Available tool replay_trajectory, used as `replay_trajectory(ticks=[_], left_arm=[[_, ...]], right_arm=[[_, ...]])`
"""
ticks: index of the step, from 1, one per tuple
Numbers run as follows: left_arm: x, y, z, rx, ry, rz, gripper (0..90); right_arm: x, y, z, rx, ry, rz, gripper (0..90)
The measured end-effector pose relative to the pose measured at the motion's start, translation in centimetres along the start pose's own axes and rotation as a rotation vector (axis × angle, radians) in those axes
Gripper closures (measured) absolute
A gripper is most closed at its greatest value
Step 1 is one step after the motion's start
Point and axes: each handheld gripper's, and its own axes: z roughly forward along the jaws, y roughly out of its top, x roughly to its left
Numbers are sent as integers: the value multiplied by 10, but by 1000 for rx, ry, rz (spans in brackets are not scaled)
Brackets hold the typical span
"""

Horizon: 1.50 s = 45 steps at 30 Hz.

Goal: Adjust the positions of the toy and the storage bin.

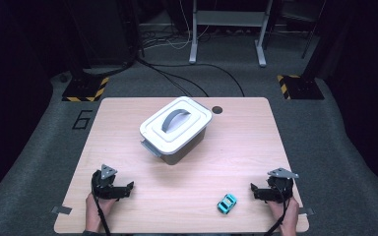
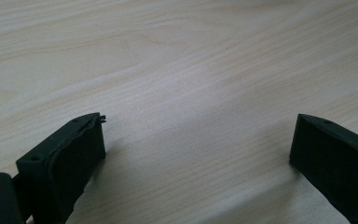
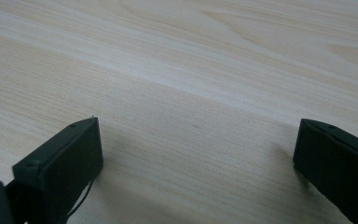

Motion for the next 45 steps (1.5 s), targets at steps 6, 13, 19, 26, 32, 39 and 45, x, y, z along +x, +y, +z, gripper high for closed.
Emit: replay_trajectory(ticks=[6, 13, 19, 26, 32, 39, 45], left_arm=[[0, 0, 0, 0, 0, -1, 28], [0, 0, 0, 0, -1, 0, 29], [0, 0, 0, 0, 1, -1, 28], [0, 0, 0, 2, -5, 3, 23], [2, 8, -11, -26, -12, 19, 30], [1, 33, -27, -74, -80, 32, 34], [-6, 56, -34, -82, -127, 77, 35]], right_arm=[[0, 0, 0, -3, -1, 7, 6], [0, 0, 0, -2, 0, 6, 7], [0, 0, 0, 1, 4, -3, 7], [0, 0, 0, -1, 8, -5, 8], [0, 0, 0, -1, 6, -4, 8], [0, 0, 0, 0, 6, -3, 9], [0, 0, 0, 0, 6, -3, 9]])
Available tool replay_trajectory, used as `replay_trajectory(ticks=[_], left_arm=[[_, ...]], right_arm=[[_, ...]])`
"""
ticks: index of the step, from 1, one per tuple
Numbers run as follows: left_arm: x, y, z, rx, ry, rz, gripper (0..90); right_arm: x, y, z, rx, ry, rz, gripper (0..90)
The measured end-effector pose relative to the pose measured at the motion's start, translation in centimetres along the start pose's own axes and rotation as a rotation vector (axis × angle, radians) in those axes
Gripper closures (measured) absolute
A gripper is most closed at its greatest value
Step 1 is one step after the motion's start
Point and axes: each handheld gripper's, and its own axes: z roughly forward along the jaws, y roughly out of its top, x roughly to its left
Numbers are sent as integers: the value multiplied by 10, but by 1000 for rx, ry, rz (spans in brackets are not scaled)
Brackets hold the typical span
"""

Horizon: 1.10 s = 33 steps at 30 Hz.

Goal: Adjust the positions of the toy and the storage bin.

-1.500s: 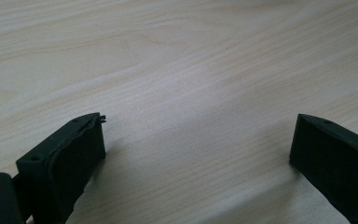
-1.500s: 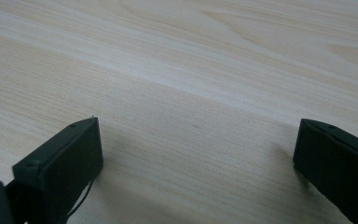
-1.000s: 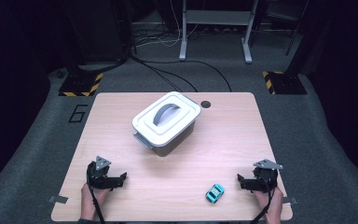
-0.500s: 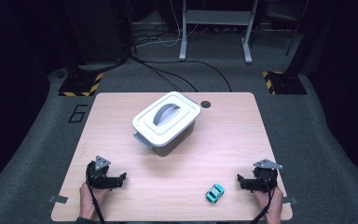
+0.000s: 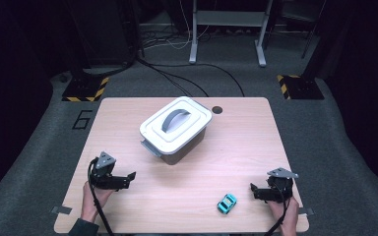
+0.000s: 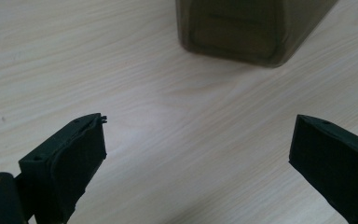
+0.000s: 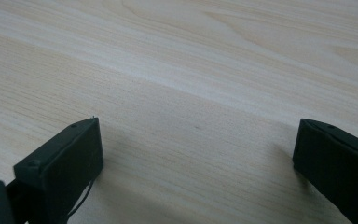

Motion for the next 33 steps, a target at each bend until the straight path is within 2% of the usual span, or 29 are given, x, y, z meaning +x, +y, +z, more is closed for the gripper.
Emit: replay_trajectory(ticks=[2, 6, 7, 11, 12, 13, 14, 15, 17, 19, 20, 21, 23, 26, 33], left_arm=[[-1, 4, -1, -1, -6, 5, 35], [-5, 23, -1, -12, -42, 23, 35], [-5, 23, -1, -12, -42, 23, 34], [-12, 44, -3, -22, -55, 60, 31], [-12, 44, -3, -22, -55, 60, 31], [-15, 53, -3, -29, -57, 79, 30], [-15, 53, -3, -29, -57, 79, 29], [-17, 63, -2, -37, -63, 92, 28], [-17, 67, -1, -32, -65, 100, 28], [-18, 81, 3, -28, -76, 112, 25], [-18, 81, 3, -28, -76, 112, 24], [-18, 89, 7, -31, -80, 116, 23], [-19, 93, 9, -33, -82, 118, 19], [-21, 109, 17, -26, -92, 131, 14], [-29, 130, 30, -24, -93, 162, 9]], right_arm=[[0, 0, 0, 0, 0, 0, 9], [0, 0, 0, 0, 0, 0, 9], [0, 0, 0, 0, 0, 0, 9], [0, 0, 0, 0, 0, 0, 9], [0, 0, 0, 0, 0, 0, 9], [0, 0, 0, 0, 0, 0, 9], [0, 0, 0, 0, 0, 0, 9], [0, 0, 0, 0, 0, 0, 9], [0, 0, 0, 0, 0, 0, 9], [0, 0, 0, 0, -1, 1, 10], [0, 0, 0, 0, -1, 1, 10], [0, 0, 0, -1, -1, 1, 11], [0, 0, 0, 0, -1, 1, 11], [0, 0, 0, -1, -1, 1, 11], [0, 0, 0, -1, 0, 1, 11]])
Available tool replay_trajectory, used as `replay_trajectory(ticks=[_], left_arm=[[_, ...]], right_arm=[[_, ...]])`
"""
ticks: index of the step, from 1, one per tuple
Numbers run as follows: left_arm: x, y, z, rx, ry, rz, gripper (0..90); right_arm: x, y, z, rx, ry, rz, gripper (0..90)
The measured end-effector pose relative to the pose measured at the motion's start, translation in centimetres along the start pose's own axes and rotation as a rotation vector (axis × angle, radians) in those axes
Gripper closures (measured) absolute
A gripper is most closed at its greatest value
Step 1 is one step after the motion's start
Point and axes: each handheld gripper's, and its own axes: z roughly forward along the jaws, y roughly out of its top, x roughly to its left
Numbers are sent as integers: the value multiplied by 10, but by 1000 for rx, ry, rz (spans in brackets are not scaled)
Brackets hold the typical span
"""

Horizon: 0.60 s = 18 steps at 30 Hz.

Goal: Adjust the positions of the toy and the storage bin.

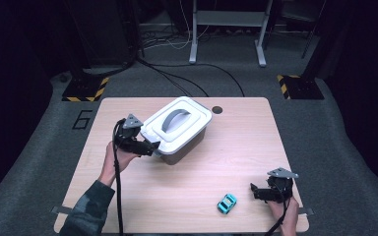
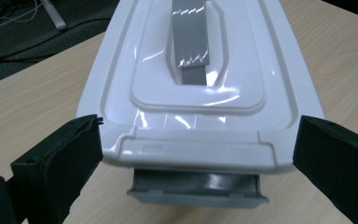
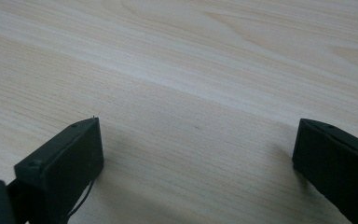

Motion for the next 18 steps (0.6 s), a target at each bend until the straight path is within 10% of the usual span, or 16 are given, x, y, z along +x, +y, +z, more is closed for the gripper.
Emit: replay_trajectory(ticks=[18], left_arm=[[1, 41, 40, 21, -16, 35, 4]], right_arm=[[0, 0, 0, -2, 3, -3, 16]])
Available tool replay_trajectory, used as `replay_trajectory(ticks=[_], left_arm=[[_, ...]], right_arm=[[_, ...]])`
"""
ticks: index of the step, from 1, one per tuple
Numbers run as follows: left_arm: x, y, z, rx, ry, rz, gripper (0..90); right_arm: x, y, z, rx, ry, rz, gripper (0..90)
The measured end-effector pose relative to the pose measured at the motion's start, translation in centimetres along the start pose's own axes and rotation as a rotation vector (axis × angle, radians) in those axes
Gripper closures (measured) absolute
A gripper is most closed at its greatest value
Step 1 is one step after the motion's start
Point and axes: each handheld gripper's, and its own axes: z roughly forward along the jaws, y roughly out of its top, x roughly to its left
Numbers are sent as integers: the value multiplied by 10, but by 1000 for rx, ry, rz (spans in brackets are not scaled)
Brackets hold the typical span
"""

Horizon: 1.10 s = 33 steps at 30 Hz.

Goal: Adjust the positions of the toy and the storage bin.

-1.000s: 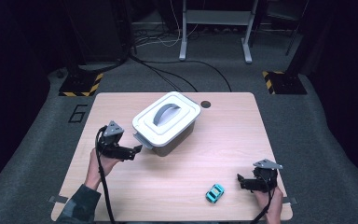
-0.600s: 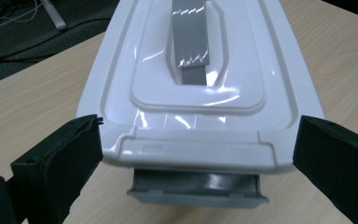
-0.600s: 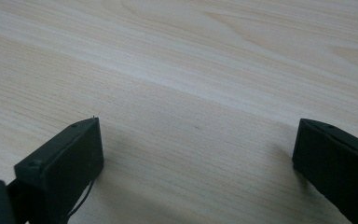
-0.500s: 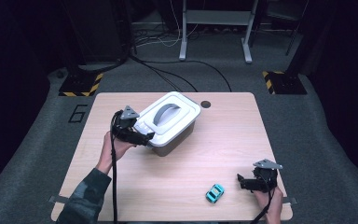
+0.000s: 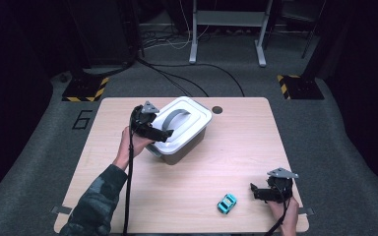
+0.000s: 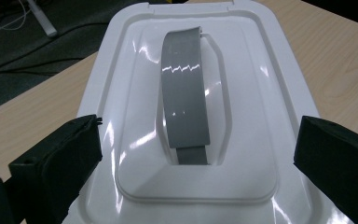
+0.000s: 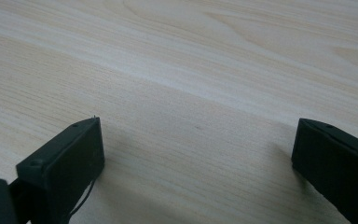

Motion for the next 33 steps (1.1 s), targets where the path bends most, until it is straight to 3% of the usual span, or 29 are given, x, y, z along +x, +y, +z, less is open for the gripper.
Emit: replay_trajectory(ticks=[13, 15, 17, 18, 25, 27, 33], left_arm=[[5, 14, 26, 46, 3, -13, 20], [6, 17, 30, 37, -4, -8, 210], [5, 18, 32, 42, -13, -8, 225], [5, 19, 34, 37, -10, -2, 343], [1, 22, 39, 34, 18, 44, 583], [1, 22, 39, 32, 24, 45, 637], [3, 21, 39, 24, 9, 18, 651]], right_arm=[[0, 0, 0, 0, 2, -3, 17], [0, 0, 0, 0, 2, -3, 17], [0, 0, 0, 0, 2, -3, 17], [0, 0, 0, 0, 4, -3, 18], [0, 0, 0, 0, 5, -4, 20], [0, 0, 0, 0, 5, -4, 21], [0, 0, 0, 0, 6, -4, 22]])
